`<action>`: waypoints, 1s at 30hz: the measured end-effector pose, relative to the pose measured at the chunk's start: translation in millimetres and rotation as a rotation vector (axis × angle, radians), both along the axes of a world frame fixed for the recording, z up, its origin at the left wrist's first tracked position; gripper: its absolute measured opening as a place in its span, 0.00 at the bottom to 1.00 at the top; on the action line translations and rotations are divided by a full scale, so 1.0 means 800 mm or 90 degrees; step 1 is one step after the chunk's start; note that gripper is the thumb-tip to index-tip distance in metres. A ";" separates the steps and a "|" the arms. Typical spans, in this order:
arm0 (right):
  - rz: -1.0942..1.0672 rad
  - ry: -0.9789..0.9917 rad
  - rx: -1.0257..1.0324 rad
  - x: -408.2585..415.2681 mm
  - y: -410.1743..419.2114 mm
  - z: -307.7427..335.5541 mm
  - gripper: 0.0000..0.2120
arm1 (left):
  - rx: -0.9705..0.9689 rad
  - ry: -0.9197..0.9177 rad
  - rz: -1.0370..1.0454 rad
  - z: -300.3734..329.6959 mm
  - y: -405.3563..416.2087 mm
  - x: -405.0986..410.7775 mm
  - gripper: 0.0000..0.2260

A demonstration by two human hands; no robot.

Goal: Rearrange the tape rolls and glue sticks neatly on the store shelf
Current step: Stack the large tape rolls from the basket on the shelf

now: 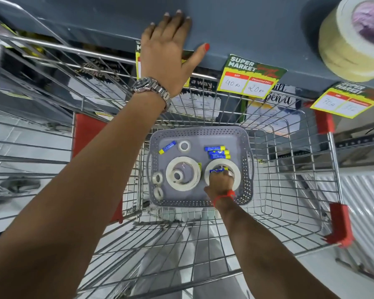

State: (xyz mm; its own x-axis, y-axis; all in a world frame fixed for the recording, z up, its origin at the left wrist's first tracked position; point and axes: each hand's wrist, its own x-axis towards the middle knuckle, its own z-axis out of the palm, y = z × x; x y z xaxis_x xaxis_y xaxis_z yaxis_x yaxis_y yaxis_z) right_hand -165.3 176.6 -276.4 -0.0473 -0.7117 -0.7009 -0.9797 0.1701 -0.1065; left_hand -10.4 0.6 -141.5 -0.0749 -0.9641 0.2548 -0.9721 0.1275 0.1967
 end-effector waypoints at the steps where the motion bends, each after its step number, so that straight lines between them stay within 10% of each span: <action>1: -0.037 -0.035 -0.008 -0.003 -0.003 -0.004 0.22 | 0.002 0.004 -0.005 0.002 0.001 -0.001 0.28; 21: -0.152 -0.162 -0.551 -0.023 -0.009 0.214 0.17 | 0.042 0.024 -0.028 0.017 0.010 -0.004 0.30; 30: -0.141 0.020 -0.876 -0.124 -0.126 0.296 0.18 | 0.049 0.018 -0.027 0.023 0.011 -0.003 0.31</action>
